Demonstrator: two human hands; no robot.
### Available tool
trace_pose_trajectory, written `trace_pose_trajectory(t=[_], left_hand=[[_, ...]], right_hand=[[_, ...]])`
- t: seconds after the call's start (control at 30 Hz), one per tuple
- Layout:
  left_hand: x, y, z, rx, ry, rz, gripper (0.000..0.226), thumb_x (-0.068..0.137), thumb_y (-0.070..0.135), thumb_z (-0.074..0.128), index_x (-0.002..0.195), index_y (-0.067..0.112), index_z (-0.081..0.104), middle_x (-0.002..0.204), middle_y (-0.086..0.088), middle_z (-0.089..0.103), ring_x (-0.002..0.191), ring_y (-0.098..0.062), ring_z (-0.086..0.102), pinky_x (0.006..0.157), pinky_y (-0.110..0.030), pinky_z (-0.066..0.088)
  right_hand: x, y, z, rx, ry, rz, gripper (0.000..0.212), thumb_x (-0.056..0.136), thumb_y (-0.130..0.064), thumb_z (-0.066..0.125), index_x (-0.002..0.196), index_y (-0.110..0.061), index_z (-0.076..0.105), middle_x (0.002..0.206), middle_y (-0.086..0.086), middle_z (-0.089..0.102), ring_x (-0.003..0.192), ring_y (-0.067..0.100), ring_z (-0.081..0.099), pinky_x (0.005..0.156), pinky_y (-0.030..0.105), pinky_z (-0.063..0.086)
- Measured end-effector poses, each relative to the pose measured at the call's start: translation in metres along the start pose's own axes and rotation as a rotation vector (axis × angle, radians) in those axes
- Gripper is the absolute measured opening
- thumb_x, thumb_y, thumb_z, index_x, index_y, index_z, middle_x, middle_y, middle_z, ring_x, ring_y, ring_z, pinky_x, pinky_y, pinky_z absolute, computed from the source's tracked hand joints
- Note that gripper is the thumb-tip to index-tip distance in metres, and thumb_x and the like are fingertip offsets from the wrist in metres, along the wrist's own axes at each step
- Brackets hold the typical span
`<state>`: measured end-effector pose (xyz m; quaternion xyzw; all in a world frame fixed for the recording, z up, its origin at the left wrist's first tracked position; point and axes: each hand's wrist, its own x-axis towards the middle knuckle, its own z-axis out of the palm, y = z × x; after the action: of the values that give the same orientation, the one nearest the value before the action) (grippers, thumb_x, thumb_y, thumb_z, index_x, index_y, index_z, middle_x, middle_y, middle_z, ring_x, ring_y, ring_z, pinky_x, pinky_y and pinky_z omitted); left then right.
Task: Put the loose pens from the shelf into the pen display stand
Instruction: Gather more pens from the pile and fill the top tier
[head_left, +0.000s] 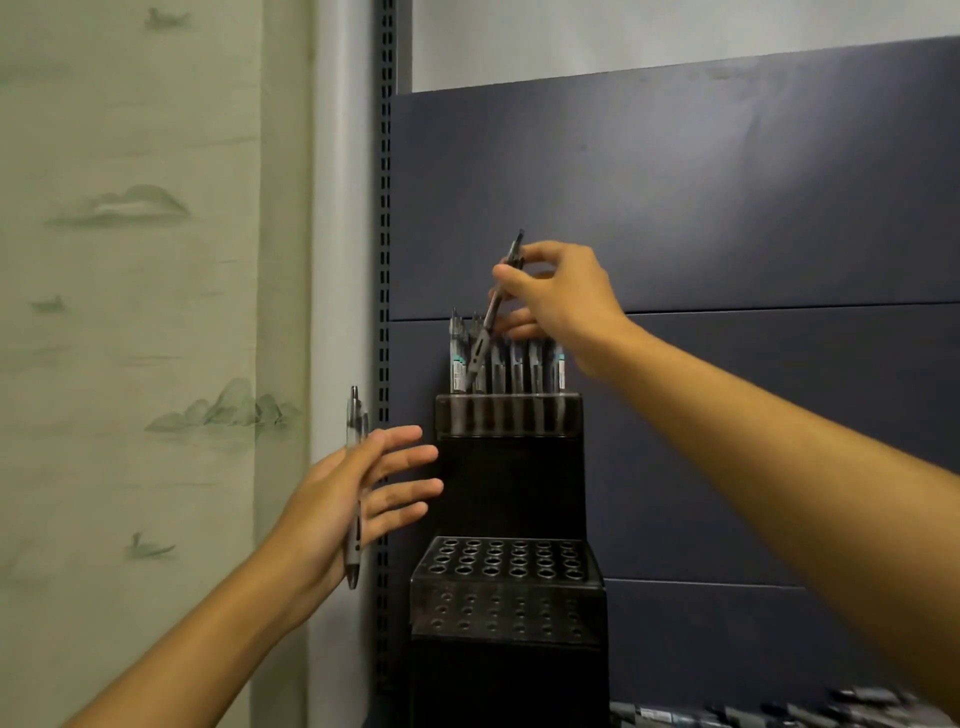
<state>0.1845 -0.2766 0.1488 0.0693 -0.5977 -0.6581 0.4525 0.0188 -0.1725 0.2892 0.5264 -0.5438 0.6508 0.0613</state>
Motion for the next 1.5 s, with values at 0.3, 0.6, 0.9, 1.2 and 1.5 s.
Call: trace_pose_trajectory(t=[0.3, 0.6, 0.9, 1.2, 1.5], left_hand=[[-0.003, 0.004, -0.017, 0.058, 0.064, 0.024, 0.029, 0.101, 0.03, 0.046, 0.114, 0.014, 0.067, 0.103, -0.011, 0.076, 0.077, -0.024, 0.075, 0.066, -0.031, 0.061], [-0.007, 0.003, -0.022, 0.023, 0.076, -0.005, 0.029, 0.098, 0.03, 0.05, 0.114, 0.013, 0.067, 0.103, -0.011, 0.075, 0.075, -0.023, 0.074, 0.065, -0.031, 0.061], [-0.007, -0.003, -0.031, 0.025, 0.068, -0.002, 0.029, 0.098, 0.031, 0.05, 0.112, 0.013, 0.068, 0.097, -0.008, 0.076, 0.075, -0.022, 0.074, 0.063, -0.029, 0.062], [-0.004, -0.009, -0.033, 0.016, 0.049, -0.035, 0.029, 0.099, 0.031, 0.049, 0.111, 0.014, 0.069, 0.097, -0.008, 0.076, 0.075, -0.022, 0.074, 0.06, -0.028, 0.061], [0.0, -0.008, -0.026, 0.03, 0.011, 0.003, 0.028, 0.1, 0.029, 0.047, 0.111, 0.014, 0.068, 0.095, -0.008, 0.075, 0.072, -0.021, 0.073, 0.063, -0.029, 0.061]], right_hand=[[0.012, 0.02, -0.001, -0.101, 0.072, -0.024, 0.02, 0.096, -0.02, 0.065, 0.115, -0.016, 0.061, 0.102, 0.012, 0.072, 0.071, 0.023, 0.074, 0.065, 0.032, 0.063], [0.009, 0.023, 0.007, -0.078, 0.056, -0.007, 0.019, 0.096, -0.019, 0.064, 0.114, -0.016, 0.061, 0.102, 0.01, 0.071, 0.07, 0.022, 0.075, 0.067, 0.034, 0.063], [0.012, 0.023, 0.012, -0.204, -0.045, -0.021, 0.036, 0.095, -0.022, 0.065, 0.13, -0.013, 0.059, 0.101, 0.009, 0.072, 0.069, 0.02, 0.075, 0.066, 0.032, 0.063], [0.017, 0.036, 0.028, -0.369, -0.108, -0.011, 0.027, 0.089, -0.027, 0.072, 0.101, -0.004, 0.067, 0.092, 0.012, 0.074, 0.066, 0.021, 0.075, 0.065, 0.034, 0.063], [0.014, 0.041, 0.021, -0.56, -0.127, -0.057, 0.036, 0.084, -0.039, 0.075, 0.085, -0.004, 0.068, 0.075, 0.008, 0.074, 0.061, 0.015, 0.073, 0.067, 0.033, 0.063]])
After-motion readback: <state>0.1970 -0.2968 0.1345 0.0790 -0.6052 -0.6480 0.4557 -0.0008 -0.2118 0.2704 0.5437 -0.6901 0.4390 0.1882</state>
